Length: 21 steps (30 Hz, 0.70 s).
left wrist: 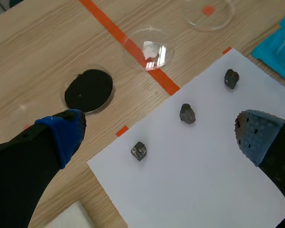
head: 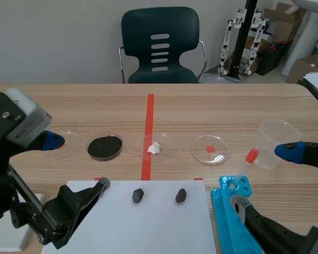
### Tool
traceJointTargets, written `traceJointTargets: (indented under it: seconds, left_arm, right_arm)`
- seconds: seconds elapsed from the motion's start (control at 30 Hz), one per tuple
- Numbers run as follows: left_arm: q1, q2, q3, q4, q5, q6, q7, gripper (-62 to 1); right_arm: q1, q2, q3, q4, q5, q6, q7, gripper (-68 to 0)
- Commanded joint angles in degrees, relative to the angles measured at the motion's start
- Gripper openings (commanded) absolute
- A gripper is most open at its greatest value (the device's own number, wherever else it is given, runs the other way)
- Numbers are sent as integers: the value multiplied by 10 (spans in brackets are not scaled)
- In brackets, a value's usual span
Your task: Pick up the right mineral with the left hand
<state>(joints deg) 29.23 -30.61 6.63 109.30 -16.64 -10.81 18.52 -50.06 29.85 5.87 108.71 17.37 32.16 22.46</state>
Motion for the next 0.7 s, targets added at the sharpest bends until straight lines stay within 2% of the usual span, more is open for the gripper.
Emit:
traceJointTargets:
  seconds: [0.0,0.1,0.13,0.17,0.2,0.23,0.33,0.43,0.5,0.67]
  left_arm:
    - [-20,-7,26,11,-20,36,14,14]
    - [-89,-37,116,10,-97,167,61,14]
    - [-107,-43,136,10,-118,198,69,14]
    - [-139,-49,169,9,-160,252,82,14]
    - [-160,-52,189,5,-189,292,87,14]
    - [-190,-57,219,-3,-236,341,88,14]
    - [-265,-56,288,-28,-285,411,108,14]
    - [-332,-47,356,-60,-325,449,116,14]
    - [-370,-33,397,-90,-332,472,134,14]
    - [-439,15,464,-162,-333,493,175,14]
  right_arm:
    - [4,0,0,9,8,0,8,4]
    - [4,0,0,9,8,0,8,4]
    - [4,0,0,9,8,0,8,4]
    - [4,0,0,9,8,0,8,4]
    - [4,0,0,9,8,0,8,4]
    - [4,0,0,9,8,0,8,4]
    - [4,0,0,9,8,0,8,4]
    - [4,0,0,9,8,0,8,4]
    - [4,0,0,9,8,0,8,4]
    - [4,0,0,9,8,0,8,4]
